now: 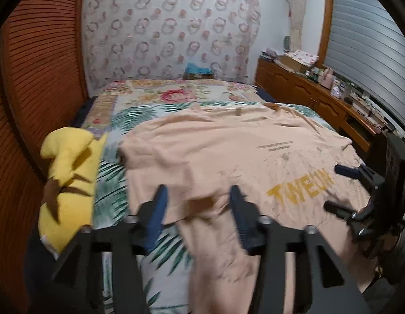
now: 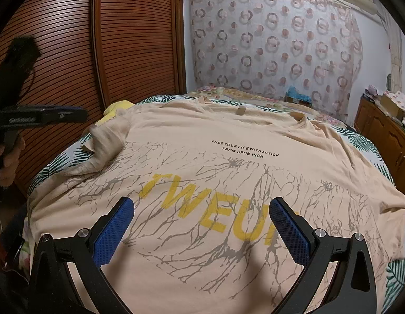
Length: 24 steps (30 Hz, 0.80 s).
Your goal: Fold small clothes
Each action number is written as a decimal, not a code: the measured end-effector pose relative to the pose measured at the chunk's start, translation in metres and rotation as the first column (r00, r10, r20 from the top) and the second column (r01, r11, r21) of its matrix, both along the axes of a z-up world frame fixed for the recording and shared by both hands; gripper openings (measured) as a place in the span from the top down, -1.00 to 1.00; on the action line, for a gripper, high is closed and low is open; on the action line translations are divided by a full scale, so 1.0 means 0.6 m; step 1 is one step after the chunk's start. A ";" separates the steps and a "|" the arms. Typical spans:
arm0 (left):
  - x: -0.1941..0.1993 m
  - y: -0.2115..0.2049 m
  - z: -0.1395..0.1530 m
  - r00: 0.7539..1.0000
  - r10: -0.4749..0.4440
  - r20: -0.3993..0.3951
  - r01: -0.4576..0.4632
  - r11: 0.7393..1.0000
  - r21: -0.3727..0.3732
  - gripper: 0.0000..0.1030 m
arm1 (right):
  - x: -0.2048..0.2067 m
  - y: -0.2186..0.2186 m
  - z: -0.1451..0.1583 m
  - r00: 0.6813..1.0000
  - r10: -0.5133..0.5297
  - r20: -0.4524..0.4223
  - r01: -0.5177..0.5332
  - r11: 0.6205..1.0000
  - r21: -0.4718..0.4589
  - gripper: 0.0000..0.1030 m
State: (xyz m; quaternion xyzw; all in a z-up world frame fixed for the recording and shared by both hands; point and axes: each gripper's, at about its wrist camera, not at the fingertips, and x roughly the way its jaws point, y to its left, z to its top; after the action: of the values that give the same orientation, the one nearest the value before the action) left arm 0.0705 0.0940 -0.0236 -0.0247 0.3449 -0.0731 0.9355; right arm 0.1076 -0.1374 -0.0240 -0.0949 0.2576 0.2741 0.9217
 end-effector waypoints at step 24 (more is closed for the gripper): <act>-0.020 0.116 -0.129 0.964 0.181 -0.197 -0.183 0.983 0.009 -0.52 | 0.066 0.164 0.078 0.930 0.367 -0.011 -0.367 0.929 -0.044 -0.24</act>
State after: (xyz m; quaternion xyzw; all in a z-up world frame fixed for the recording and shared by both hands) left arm 0.0582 0.1637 -0.1008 -0.0679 0.4315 0.0143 0.8995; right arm 0.1469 -0.0391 0.0225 -0.1617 0.2429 0.4355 0.8516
